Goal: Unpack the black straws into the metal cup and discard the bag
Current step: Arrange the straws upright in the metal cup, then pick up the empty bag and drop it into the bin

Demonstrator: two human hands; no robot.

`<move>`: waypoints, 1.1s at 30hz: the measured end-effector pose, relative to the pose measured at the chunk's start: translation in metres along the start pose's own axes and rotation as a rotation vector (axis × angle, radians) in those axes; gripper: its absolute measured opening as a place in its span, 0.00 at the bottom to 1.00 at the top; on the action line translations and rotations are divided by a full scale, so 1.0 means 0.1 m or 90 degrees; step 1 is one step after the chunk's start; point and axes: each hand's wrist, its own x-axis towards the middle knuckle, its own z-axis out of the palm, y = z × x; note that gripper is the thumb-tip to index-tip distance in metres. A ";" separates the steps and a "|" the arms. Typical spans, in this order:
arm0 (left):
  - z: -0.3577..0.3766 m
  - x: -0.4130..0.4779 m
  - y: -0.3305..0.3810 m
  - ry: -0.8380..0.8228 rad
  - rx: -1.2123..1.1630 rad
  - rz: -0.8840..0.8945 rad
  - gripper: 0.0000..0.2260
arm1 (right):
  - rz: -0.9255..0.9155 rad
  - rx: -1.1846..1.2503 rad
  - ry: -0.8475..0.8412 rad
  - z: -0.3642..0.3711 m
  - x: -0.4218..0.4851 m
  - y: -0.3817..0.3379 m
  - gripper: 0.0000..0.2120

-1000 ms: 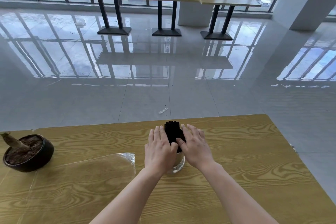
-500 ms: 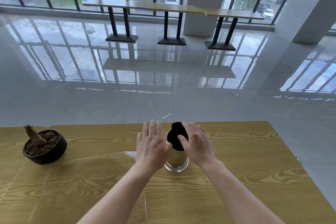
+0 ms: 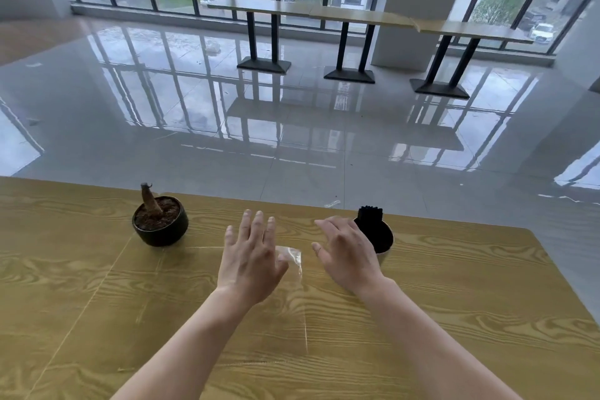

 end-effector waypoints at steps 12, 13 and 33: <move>0.57 -0.73 -1.20 -0.159 0.039 -0.137 0.32 | 0.256 0.108 -0.255 1.06 -0.13 -0.34 0.23; 0.63 -0.78 -1.29 -0.176 0.036 -0.156 0.32 | 0.283 0.107 -0.267 1.13 -0.14 -0.33 0.24; 1.16 -1.00 -1.79 -0.234 -0.253 -0.646 0.31 | 0.592 0.268 -0.172 1.64 -0.02 -0.14 0.14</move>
